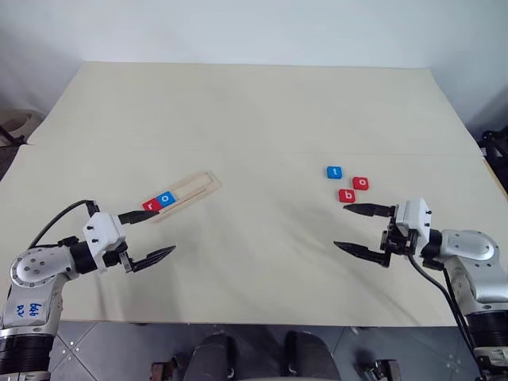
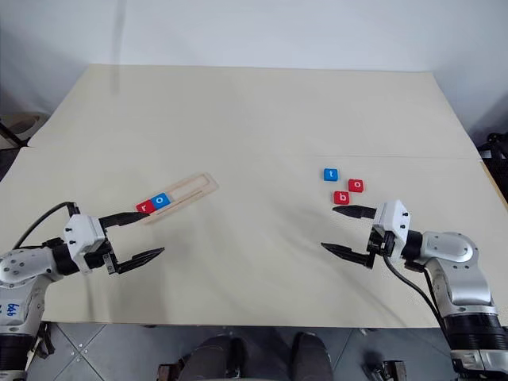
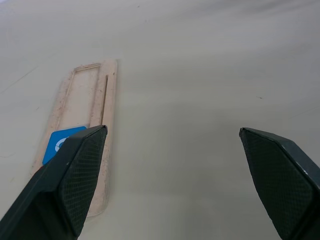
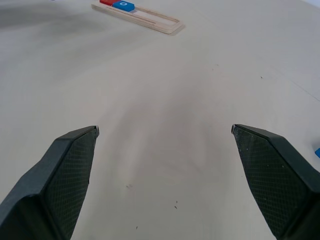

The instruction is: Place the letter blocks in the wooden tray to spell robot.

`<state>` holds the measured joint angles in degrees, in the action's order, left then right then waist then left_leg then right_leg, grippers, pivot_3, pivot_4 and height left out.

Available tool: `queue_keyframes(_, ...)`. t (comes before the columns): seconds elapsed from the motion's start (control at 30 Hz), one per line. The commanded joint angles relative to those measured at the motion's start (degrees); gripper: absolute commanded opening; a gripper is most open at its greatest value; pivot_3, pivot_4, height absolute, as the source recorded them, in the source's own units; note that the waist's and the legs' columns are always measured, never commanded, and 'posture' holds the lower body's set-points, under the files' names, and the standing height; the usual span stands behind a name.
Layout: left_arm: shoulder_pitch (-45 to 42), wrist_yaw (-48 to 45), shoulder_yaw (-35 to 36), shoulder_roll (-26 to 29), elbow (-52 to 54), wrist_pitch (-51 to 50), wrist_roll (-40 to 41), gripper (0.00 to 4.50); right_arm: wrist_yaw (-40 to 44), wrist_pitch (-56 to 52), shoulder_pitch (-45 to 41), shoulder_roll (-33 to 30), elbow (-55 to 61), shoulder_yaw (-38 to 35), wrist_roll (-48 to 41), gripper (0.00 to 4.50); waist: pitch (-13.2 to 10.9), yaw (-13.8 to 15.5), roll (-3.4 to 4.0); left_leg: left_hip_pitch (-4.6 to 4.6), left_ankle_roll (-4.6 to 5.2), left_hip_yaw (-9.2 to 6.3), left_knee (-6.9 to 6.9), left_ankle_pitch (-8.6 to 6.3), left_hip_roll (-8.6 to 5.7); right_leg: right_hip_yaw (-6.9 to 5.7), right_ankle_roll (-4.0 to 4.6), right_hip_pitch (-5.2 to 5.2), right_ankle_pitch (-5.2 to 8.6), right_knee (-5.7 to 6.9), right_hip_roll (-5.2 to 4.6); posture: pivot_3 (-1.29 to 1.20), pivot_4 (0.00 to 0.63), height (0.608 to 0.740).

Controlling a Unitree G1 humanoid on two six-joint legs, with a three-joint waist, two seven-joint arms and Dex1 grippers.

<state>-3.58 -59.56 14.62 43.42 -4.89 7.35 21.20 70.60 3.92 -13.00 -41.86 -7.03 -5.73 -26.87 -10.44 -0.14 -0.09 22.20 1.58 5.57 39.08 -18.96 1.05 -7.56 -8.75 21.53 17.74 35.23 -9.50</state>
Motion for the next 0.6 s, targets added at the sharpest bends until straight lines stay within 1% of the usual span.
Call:
queue_keyframes(0.03,1.48,1.95,2.99,-0.27,1.72,0.04,1.05,4.50,0.83,0.58,-1.19,0.58,0.69,-0.94,-0.71,4.46,0.00,-0.01,0.00,0.00,0.00,0.00,0.00,0.00,0.00,0.00,0.00,0.00,0.00,0.00,0.00,0.00,0.150,0.740)
queue_keyframes(0.1,2.35,3.13,4.14,-0.53,1.82,-1.09,1.76,4.50,1.02,-0.03,-1.70,1.10,0.98,-0.66,-1.12,4.46,0.00,-0.01,0.00,0.00,0.00,-0.01,0.00,0.00,0.04,0.00,0.00,0.00,0.00,0.00,0.00,0.00,0.150,0.740)
queue_keyframes(0.2,6.79,4.56,8.39,-1.74,3.48,-4.06,5.55,4.50,-0.30,-3.67,-3.29,4.01,5.28,0.79,-3.56,4.46,0.00,-0.38,0.00,-0.01,0.00,0.00,0.00,0.00,0.17,0.00,0.00,0.00,0.00,0.02,0.01,0.00,0.150,0.740)
queue_keyframes(0.27,9.39,6.72,11.06,-3.22,3.95,-3.96,5.95,4.50,-1.64,-6.75,-4.05,6.04,8.60,1.82,-5.27,4.46,0.00,-0.51,0.00,-0.01,-0.01,-0.01,0.00,-0.01,0.22,-0.01,0.00,0.01,0.00,0.03,0.03,0.00,0.150,0.740)
queue_keyframes(0.4,13.87,10.05,15.43,-6.63,2.76,-1.85,5.98,4.50,-2.35,-8.75,-4.71,8.92,14.57,5.31,-4.97,4.46,0.00,-0.39,0.00,-0.01,-0.03,-0.02,0.00,-0.02,0.22,-0.01,0.01,0.02,0.01,0.03,0.03,0.00,0.150,0.740)
queue_keyframes(0.5,15.53,12.01,17.43,-8.47,0.50,-0.13,5.14,4.50,-2.16,-8.24,-4.70,10.06,16.79,7.31,-3.79,4.46,0.01,0.20,-0.03,0.00,-0.03,-0.05,0.00,-0.02,0.18,-0.01,0.01,0.01,0.00,0.02,-0.02,0.00,0.150,0.740)
queue_keyframes(0.6,15.00,11.53,17.85,-8.39,-1.38,-0.39,5.88,4.50,-1.58,-8.17,-4.57,9.33,17.24,7.69,-3.26,4.46,0.04,0.42,-0.09,0.00,-0.01,-0.07,0.01,-0.03,0.12,-0.03,0.01,-0.01,0.00,0.03,-0.08,0.00,0.150,0.740)
